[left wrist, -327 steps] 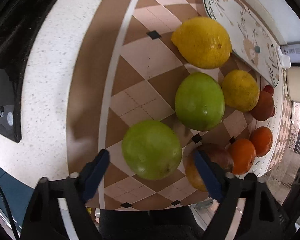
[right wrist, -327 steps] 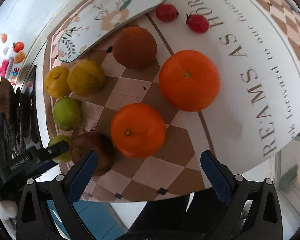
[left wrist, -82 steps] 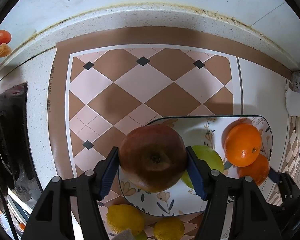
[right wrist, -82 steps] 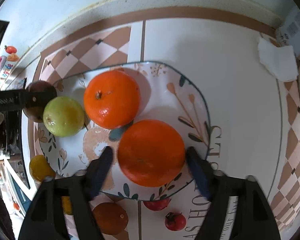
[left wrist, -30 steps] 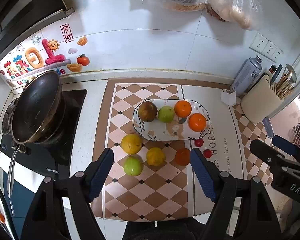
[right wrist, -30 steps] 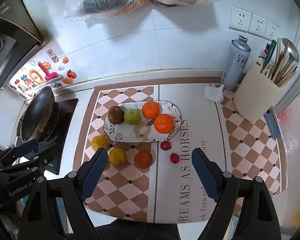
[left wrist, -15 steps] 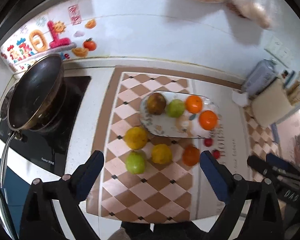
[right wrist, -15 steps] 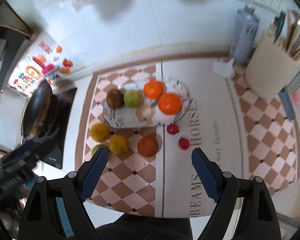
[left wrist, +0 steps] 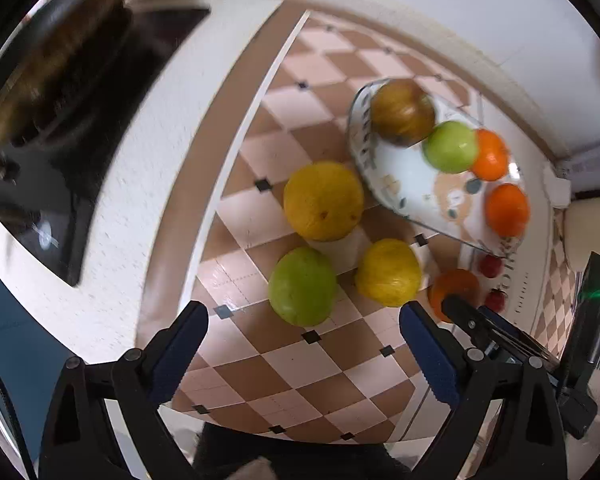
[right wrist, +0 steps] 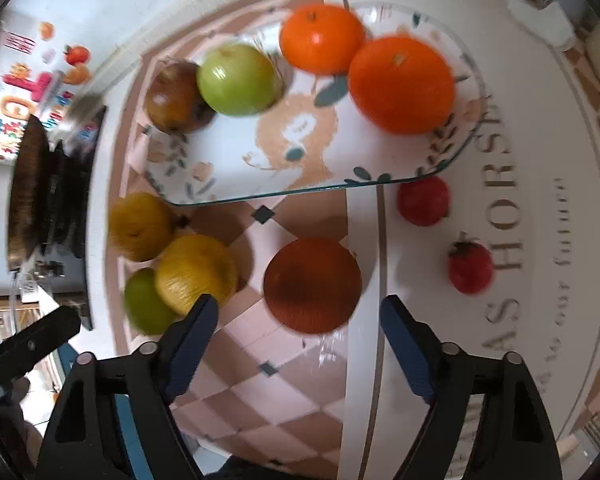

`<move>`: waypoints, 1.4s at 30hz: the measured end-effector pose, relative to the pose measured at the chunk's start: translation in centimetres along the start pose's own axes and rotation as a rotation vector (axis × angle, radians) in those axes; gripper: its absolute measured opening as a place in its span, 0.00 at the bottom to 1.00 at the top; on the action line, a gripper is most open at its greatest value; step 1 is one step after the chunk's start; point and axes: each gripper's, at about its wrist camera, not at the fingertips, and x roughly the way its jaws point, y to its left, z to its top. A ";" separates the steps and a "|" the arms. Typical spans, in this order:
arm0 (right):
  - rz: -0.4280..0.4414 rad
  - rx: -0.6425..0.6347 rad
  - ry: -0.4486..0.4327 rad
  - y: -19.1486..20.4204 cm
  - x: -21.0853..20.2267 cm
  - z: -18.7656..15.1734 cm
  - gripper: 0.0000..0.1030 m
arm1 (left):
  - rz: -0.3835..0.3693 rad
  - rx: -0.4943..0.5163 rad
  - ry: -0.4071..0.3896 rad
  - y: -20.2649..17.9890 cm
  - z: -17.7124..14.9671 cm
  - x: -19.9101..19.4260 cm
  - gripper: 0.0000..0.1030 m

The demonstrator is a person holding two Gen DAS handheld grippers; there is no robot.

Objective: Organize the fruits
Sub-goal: 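Grasp a second green apple with the left tool while the right tool grasps the dark red-orange fruit, then place the green apple on the plate with the left tool while the right tool places the dark fruit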

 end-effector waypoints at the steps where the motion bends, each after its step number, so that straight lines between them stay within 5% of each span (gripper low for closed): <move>1: -0.009 0.000 0.009 0.0 0.8 0.2 0.65 | -0.002 -0.023 0.023 0.1 0.2 0.8 0.95; 3: -0.029 -0.014 0.023 0.0 2.1 0.3 0.57 | -0.008 -0.036 0.052 0.3 0.6 2.2 0.95; 10: -0.069 -0.099 0.033 0.5 2.0 -1.3 0.57 | -0.016 -0.005 0.083 0.1 1.2 5.4 0.89; 12: -0.053 -0.099 0.040 0.2 1.9 -1.8 0.57 | -0.022 0.010 0.096 -0.1 1.2 6.2 0.64; 14: -0.035 -0.084 0.050 -0.3 2.1 -2.1 0.57 | -0.029 0.017 0.134 -0.3 1.2 7.4 0.51; 34: 0.000 -0.073 0.084 -1.3 2.3 -1.3 0.58 | -0.011 0.116 0.133 -3.1 -3.7 7.5 0.50; 42: 0.016 -0.119 -0.024 0.3 -0.7 -0.4 0.57 | -0.106 0.149 0.042 -5.7 -2.0 0.8 0.50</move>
